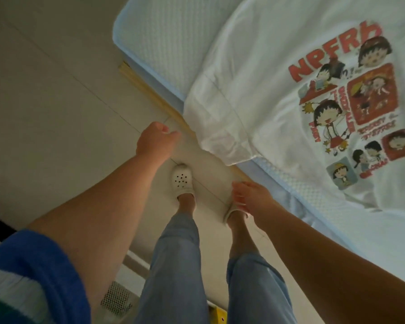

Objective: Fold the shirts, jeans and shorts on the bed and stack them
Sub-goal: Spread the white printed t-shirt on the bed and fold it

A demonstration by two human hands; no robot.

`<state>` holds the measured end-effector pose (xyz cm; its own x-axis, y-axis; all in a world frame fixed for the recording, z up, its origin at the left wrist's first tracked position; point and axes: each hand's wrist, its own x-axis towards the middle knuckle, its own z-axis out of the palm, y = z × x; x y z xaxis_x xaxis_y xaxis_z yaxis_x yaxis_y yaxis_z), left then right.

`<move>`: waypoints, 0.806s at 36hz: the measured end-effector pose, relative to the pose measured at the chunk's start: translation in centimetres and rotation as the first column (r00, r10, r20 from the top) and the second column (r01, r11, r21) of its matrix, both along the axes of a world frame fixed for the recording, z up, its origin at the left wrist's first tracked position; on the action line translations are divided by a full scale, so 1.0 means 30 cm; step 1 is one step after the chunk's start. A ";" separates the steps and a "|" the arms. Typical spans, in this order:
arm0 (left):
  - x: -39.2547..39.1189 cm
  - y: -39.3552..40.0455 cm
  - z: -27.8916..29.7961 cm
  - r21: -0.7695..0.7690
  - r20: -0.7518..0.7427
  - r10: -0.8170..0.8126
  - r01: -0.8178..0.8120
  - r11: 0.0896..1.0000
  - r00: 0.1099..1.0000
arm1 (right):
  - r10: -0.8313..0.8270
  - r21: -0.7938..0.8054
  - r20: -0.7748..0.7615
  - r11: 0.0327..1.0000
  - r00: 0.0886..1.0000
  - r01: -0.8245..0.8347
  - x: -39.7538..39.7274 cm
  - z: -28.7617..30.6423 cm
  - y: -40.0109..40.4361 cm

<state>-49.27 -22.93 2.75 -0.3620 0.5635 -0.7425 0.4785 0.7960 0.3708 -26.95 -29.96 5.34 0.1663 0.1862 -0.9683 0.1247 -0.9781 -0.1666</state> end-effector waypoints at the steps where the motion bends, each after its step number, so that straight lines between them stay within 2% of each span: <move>1: 0.016 0.008 0.032 0.007 0.018 -0.051 0.051 0.999 0.999 | 0.013 -0.002 -0.004 1.000 1.000 -0.013 0.027 0.036 -0.003; 5: 0.110 0.023 0.179 0.005 0.098 -0.249 0.249 0.968 0.964 | 0.168 0.028 0.048 0.985 0.985 -0.169 0.174 0.192 -0.023; 12: 0.409 0.034 0.355 0.028 0.126 -0.532 0.533 0.845 0.837 | 0.181 0.061 0.176 0.979 0.968 -0.194 0.523 0.341 -0.097; 19: 0.879 0.036 0.357 0.091 0.055 -0.700 0.694 0.714 0.712 | -0.058 0.094 0.329 0.995 0.943 0.029 1.004 0.290 -0.207; 22: 1.104 0.021 0.321 0.120 0.016 -0.725 0.719 0.685 0.688 | -0.195 0.106 0.330 0.980 0.924 0.169 1.211 0.238 -0.234; 25: 1.324 0.007 0.296 0.102 0.017 -0.744 0.739 0.666 0.668 | -0.409 0.161 0.302 0.912 0.861 0.377 1.396 0.192 -0.231; 29: 1.602 0.030 0.261 0.101 -0.008 -0.795 0.792 0.603 0.606 | -0.656 0.232 0.202 0.754 0.727 0.615 1.606 0.138 -0.191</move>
